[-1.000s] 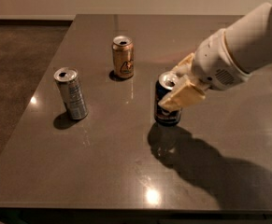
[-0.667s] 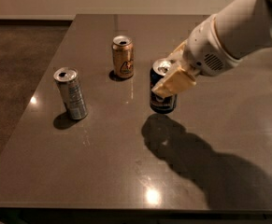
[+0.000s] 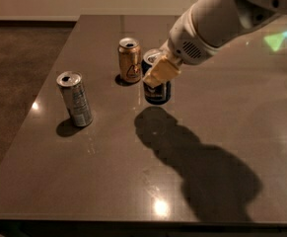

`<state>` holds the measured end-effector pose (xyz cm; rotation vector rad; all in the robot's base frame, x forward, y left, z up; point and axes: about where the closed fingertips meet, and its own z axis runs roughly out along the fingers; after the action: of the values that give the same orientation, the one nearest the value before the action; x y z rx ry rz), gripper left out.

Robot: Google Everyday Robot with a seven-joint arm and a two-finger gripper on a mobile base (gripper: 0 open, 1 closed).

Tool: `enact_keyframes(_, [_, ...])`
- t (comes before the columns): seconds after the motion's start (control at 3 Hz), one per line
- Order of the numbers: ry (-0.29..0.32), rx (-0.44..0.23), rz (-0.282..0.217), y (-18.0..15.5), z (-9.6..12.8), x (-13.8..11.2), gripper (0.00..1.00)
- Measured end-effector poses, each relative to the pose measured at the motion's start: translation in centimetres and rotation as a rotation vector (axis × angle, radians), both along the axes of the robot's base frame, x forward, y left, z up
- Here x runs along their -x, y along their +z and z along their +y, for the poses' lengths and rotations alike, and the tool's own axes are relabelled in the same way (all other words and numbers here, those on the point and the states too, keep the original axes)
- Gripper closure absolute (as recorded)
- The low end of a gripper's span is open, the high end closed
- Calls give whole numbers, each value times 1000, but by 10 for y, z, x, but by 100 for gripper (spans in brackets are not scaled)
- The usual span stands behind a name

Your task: Move pepsi can near orange can

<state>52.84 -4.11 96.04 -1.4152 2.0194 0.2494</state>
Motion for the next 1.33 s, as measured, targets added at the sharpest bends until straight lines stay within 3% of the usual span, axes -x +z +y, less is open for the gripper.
enact_keyframes(0.33, [-36, 2, 5, -4, 12, -26, 100])
enact_keyframes(1.0, [-115, 19, 63, -28, 11, -69, 100])
enact_keyframes(1.33, [-130, -13, 101, -39, 9, -81, 84])
